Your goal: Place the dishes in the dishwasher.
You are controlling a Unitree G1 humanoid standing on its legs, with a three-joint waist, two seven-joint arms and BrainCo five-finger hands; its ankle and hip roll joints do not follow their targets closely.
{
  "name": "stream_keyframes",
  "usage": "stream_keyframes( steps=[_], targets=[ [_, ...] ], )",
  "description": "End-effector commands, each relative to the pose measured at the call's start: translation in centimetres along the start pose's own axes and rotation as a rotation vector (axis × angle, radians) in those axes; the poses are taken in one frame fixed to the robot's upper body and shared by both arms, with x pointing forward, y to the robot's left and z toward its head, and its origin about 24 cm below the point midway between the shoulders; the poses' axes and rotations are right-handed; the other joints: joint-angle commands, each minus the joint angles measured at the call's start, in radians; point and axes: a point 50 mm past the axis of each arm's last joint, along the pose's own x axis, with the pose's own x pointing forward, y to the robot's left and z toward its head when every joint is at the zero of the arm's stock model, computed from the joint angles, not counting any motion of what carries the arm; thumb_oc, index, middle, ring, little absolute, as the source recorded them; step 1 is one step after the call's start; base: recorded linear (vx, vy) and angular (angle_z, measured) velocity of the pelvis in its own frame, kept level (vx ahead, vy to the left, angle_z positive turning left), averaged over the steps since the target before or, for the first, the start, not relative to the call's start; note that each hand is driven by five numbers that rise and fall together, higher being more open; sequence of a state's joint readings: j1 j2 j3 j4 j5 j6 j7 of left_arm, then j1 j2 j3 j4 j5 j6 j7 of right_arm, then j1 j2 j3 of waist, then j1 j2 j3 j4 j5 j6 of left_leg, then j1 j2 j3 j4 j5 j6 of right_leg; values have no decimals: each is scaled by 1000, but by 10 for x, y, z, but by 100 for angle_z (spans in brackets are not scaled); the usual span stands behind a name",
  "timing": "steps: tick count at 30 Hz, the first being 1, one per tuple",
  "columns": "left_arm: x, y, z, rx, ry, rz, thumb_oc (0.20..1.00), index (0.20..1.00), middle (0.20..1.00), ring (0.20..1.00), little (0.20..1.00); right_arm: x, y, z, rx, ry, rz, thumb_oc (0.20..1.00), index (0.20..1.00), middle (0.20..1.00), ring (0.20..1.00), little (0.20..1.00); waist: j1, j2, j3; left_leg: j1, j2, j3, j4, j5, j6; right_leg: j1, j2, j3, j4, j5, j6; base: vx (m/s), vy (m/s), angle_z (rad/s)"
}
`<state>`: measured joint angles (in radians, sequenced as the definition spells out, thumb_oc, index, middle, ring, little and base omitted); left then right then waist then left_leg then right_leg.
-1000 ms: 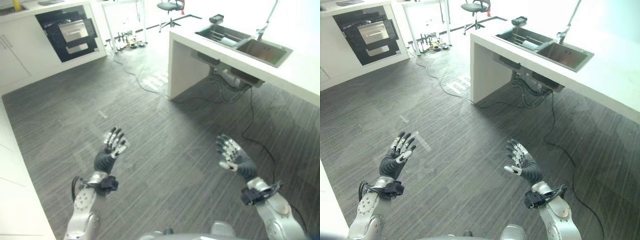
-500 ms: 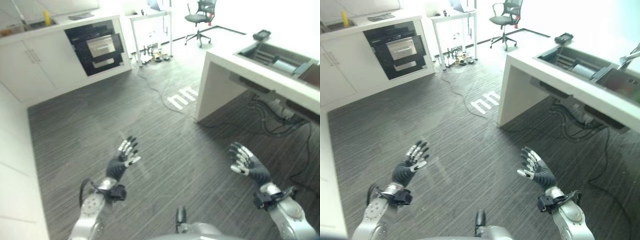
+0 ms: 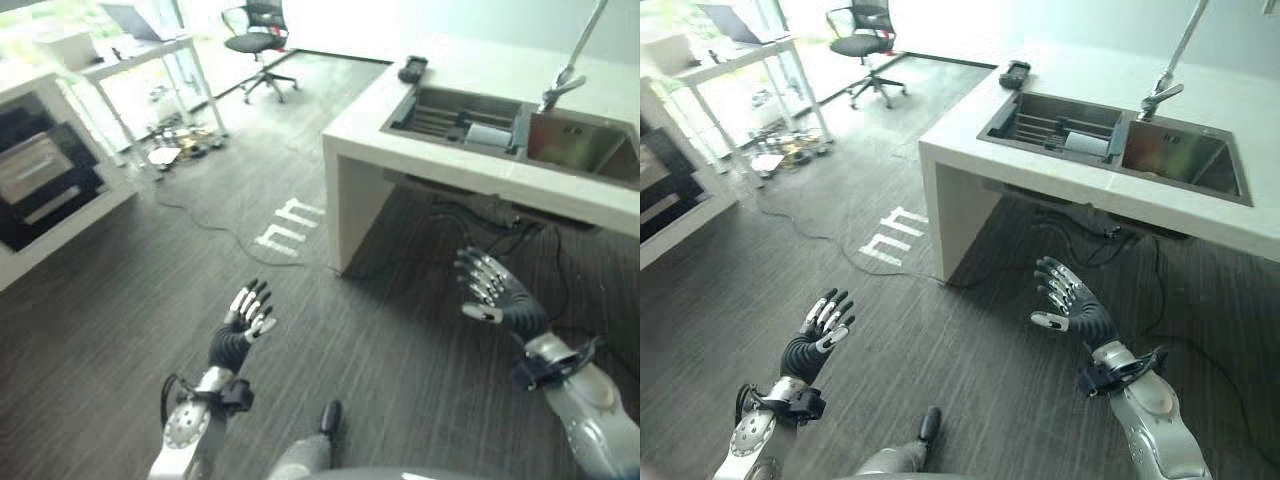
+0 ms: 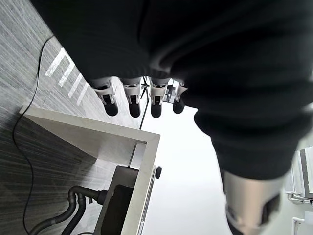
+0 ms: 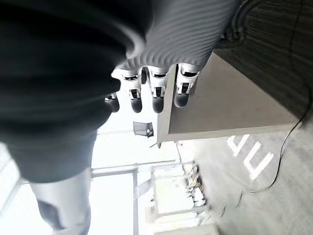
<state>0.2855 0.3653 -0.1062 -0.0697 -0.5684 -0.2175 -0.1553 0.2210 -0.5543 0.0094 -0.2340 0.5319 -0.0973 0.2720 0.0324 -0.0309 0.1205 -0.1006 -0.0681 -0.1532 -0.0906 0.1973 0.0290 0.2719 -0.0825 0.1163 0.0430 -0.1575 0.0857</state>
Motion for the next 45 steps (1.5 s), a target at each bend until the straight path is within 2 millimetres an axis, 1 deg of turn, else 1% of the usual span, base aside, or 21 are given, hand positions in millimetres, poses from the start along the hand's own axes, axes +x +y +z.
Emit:
stream_keyframes(
  steps=[1, 5, 7, 8, 9, 10, 11, 13, 14, 15, 16, 19, 24, 28, 32, 35, 36, 38, 39, 42, 45],
  targets=[
    [14, -4, 27, 68, -118, -70, 1000, 1000, 1000, 1000, 1000, 14, 2, 29, 31, -197, -1, 1000, 1000, 1000, 1000, 1000, -2, -11, -23, 12, 22, 43, 65, -71, -26, -126, 70, -50, -22, 148, -14, 291, 250, -33],
    [14, -4, 30, 94, -112, -103, 1000, 1000, 1000, 1000, 1000, 10, 6, 32, 29, -227, -2, 1000, 1000, 1000, 1000, 1000, 0, -18, -42, 23, 8, 71, 84, -100, -2, -146, 50, -80, 55, 139, -6, 217, 195, -18],
    [12, -1, 28, 96, -98, -100, 1000, 1000, 1000, 1000, 1000, 11, 9, 30, 33, -226, -10, 1000, 1000, 1000, 1000, 1000, -1, -20, -51, 52, -5, 90, 74, -115, 21, -197, 40, -111, 196, 189, 18, 265, 265, -2],
    [12, -1, 29, 95, -97, -103, 1000, 1000, 1000, 1000, 1000, 11, 9, 30, 35, -229, -11, 1000, 1000, 1000, 1000, 1000, -1, -18, -51, 63, -7, 93, 68, -118, 26, -217, 38, -122, 243, 203, 21, 263, 274, -16],
    [10, -3, 29, 110, -95, -110, 1000, 1000, 1000, 1000, 1000, 12, 12, 31, 44, -234, 0, 1000, 1000, 1000, 1000, 1000, 2, -7, -46, 101, -3, 108, 49, -130, 30, -277, 30, -174, 328, 224, 16, 171, 173, -24],
    [10, -3, 29, 112, -95, -108, 1000, 1000, 1000, 1000, 1000, 12, 13, 31, 45, -235, 3, 1000, 1000, 1000, 1000, 1000, 3, -6, -45, 105, -2, 110, 46, -131, 31, -280, 27, -181, 329, 224, 15, 189, 137, -47],
    [12, -3, 32, 126, -104, -94, 1000, 1000, 1000, 1000, 1000, 15, 16, 30, 52, -239, 28, 1000, 1000, 1000, 1000, 1000, 9, -4, -38, 128, 6, 129, 29, -137, 27, -287, -3, -245, 288, 216, 13, 110, -8, -58],
    [14, -1, 35, 109, -107, -77, 1000, 1000, 1000, 1000, 1000, 16, 17, 30, 54, -237, 55, 1000, 1000, 1000, 1000, 1000, 10, -3, -31, 147, 16, 140, 18, -144, 20, -282, -22, -283, 208, 209, 15, 172, -97, -86],
    [16, 0, 35, 34, -102, -51, 1000, 1000, 1000, 1000, 1000, 17, 18, 31, 61, -238, 91, 1000, 1000, 1000, 1000, 1000, 7, -5, -21, 175, 31, 176, 6, -167, 5, -292, -62, -340, 53, 248, 31, 206, -184, -107],
    [18, -1, 35, 40, -104, -53, 1000, 1000, 1000, 1000, 1000, 20, 18, 32, 67, -241, 96, 1000, 1000, 1000, 1000, 1000, 5, -8, -17, 187, 33, 189, 4, -180, 1, -306, -82, -357, 10, 286, 43, 284, -329, -104],
    [21, -5, 35, 63, -104, -61, 1000, 1000, 1000, 1000, 1000, 25, 19, 35, 82, -253, 103, 1000, 1000, 1000, 1000, 1000, 2, -13, -12, 208, 39, 210, 3, -209, -6, -343, -120, -379, -51, 365, 70, 249, -309, -73],
    [23, -7, 35, 78, -98, -59, 1000, 1000, 1000, 1000, 1000, 29, 23, 38, 96, -266, 115, 1000, 1000, 1000, 1000, 1000, -8, -18, -7, 247, 55, 232, 9, -259, -7, -383, -169, -379, -99, 448, 97, 328, -366, -37],
    [16, -6, 34, 41, -93, -53, 1000, 1000, 1000, 1000, 1000, 26, 25, 37, 86, -252, 114, 1000, 1000, 1000, 1000, 1000, -40, -9, -31, 279, 114, 246, 70, -279, -39, -356, -99, -335, -69, 349, 76, 408, -462, 4],
    [13, -6, 36, -2, -115, -66, 1000, 1000, 1000, 1000, 1000, 21, 17, 37, 62, -239, 75, 1000, 1000, 1000, 1000, 1000, -53, -6, -27, 213, 171, 247, 218, -179, -75, -323, -24, -314, -42, 284, 12, 256, -382, -16],
    [8, -2, 39, -10, -147, -55, 1000, 1000, 1000, 1000, 1000, 15, 17, 35, 52, -226, 74, 1000, 1000, 1000, 1000, 1000, -64, -6, -26, 178, 184, 240, 319, -152, -75, -305, 7, -294, -26, 250, -24, 205, -279, -22],
    [6, 0, 39, -9, -154, -72, 1000, 1000, 1000, 1000, 1000, 11, 14, 31, 46, -220, 43, 1000, 1000, 1000, 1000, 1000, -64, -7, -19, 128, 183, 276, 408, -144, -70, -275, 11, -319, -19, 223, -45, 152, -171, -3],
    [6, 0, 38, -7, -155, -81, 1000, 1000, 1000, 1000, 1000, 12, 14, 31, 43, -219, 32, 1000, 1000, 1000, 1000, 1000, -62, -6, -17, 121, 174, 286, 389, -156, -66, -266, 8, -329, -22, 220, -41, 185, 68, 44],
    [8, -2, 42, 35, -189, -87, 1000, 1000, 1000, 1000, 1000, 14, 15, 34, 26, -224, 35, 1000, 1000, 1000, 1000, 1000, -58, 28, -9, 122, 168, 298, 130, -128, -94, -235, 7, -330, -48, 206, -17, 255, 217, 44],
    [9, -3, 45, 35, -204, -83, 1000, 1000, 1000, 1000, 1000, 14, 14, 35, 16, -225, 37, 1000, 1000, 1000, 1000, 1000, -53, 33, -7, 121, 175, 287, 62, -102, -106, -222, 6, -325, -60, 205, -12, 167, 185, 20],
    [10, -3, 53, 45, -263, -64, 1000, 1000, 1000, 1000, 1000, 15, 12, 37, 5, -234, 39, 1000, 1000, 1000, 1000, 1000, -33, 37, 0, 63, 211, 242, 3, -31, -138, -178, 6, -311, -93, 196, -11, 158, 186, -4],
    [4, -3, 78, 129, -446, -57, 1000, 1000, 1000, 1000, 1000, 15, 8, 42, -11, -248, 39, 1000, 1000, 1000, 1000, 1000, -5, 40, 2, -24, 257, 203, 3, 30, -157, -112, -3, -310, -86, 148, -17, 265, 381, -17]
  ],
)
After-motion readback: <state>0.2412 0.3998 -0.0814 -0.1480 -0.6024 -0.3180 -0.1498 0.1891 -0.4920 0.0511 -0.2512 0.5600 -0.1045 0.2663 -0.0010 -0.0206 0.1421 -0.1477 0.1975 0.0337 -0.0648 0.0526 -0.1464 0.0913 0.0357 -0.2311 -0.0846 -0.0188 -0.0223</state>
